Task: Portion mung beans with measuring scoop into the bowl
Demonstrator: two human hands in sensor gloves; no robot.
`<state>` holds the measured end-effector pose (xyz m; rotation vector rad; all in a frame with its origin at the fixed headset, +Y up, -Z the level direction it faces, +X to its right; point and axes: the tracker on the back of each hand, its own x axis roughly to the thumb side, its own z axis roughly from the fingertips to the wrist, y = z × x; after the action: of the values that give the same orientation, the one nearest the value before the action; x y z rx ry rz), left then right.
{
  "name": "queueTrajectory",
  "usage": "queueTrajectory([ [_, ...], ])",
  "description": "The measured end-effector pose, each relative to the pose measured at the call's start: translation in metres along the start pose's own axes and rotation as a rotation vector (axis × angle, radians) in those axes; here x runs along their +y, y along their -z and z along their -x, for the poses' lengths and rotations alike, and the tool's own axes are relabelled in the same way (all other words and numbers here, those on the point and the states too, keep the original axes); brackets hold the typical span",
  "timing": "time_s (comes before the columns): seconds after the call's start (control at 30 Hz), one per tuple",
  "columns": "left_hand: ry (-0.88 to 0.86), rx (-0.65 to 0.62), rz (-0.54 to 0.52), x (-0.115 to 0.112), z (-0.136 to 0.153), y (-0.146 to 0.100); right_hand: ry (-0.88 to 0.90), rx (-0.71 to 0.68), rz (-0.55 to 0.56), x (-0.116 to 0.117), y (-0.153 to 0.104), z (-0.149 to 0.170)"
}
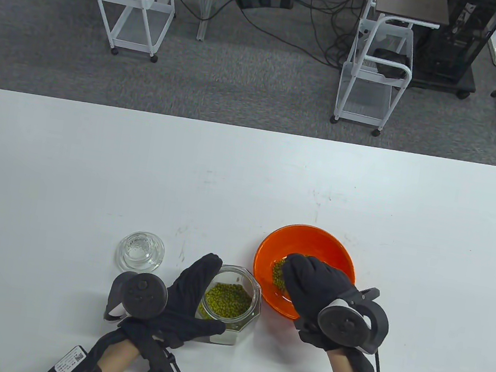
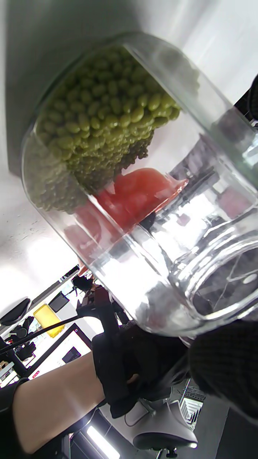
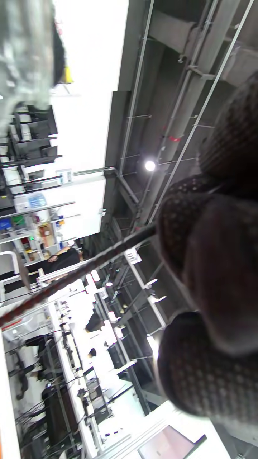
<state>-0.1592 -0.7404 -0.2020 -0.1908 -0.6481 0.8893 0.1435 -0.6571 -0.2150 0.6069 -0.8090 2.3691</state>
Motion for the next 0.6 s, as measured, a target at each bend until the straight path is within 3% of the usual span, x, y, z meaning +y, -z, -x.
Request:
queueTrajectory([
  [0.2,0.000,0.000,0.000,0.000,0.000,0.000,0.073,0.012,0.212,-0.023,-0.002,-0.005],
  [0.6,0.000,0.001,0.000,0.000,0.000,0.000,0.306,-0.041,0.305,-0.052,0.008,-0.036],
])
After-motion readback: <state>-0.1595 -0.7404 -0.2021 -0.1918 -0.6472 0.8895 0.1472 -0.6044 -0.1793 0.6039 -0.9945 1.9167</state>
